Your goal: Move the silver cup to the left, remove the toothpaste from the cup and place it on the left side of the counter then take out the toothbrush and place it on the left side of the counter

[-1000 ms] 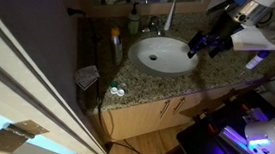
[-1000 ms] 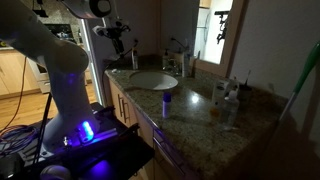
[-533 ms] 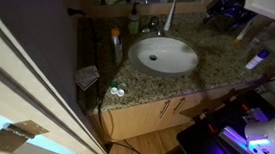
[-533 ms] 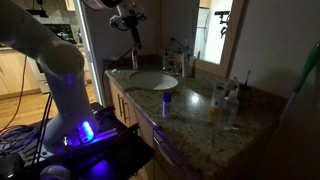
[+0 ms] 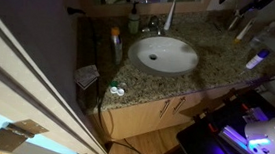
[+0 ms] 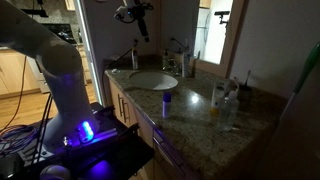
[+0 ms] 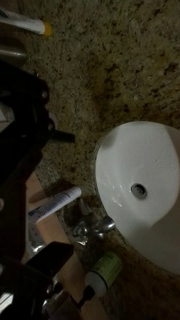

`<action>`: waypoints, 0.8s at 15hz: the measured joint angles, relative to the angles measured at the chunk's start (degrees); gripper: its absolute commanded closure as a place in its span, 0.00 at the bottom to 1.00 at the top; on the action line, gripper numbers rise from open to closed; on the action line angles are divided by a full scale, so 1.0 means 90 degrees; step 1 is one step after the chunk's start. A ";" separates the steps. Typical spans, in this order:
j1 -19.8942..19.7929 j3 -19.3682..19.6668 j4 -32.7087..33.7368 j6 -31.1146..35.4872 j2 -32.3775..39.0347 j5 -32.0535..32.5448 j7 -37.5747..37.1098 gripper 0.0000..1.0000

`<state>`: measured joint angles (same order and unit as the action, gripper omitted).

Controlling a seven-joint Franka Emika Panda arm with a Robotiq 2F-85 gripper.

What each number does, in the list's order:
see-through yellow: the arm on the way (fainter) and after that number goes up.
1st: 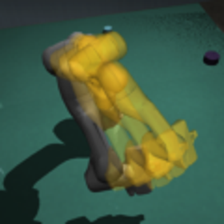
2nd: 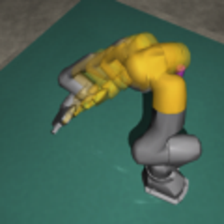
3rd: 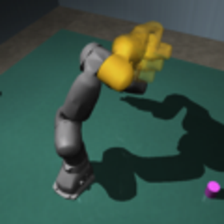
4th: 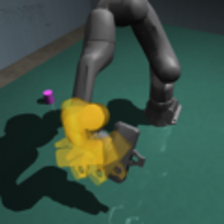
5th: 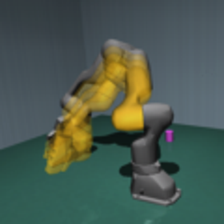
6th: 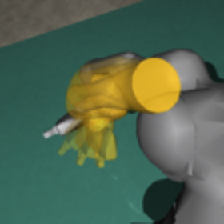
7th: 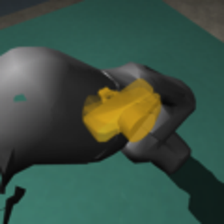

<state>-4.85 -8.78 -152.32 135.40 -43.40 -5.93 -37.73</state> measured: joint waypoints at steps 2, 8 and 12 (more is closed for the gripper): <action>-0.0202 0.0035 0.0044 0.0018 0.0121 0.0326 0.0034 0.00; -0.1517 0.0778 0.1171 0.0019 0.1153 0.1173 0.0369 0.00; -0.1378 0.0712 0.1130 0.0015 0.1127 0.1172 0.0310 0.00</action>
<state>-17.25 -2.37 -142.16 135.54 -33.25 4.62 -34.94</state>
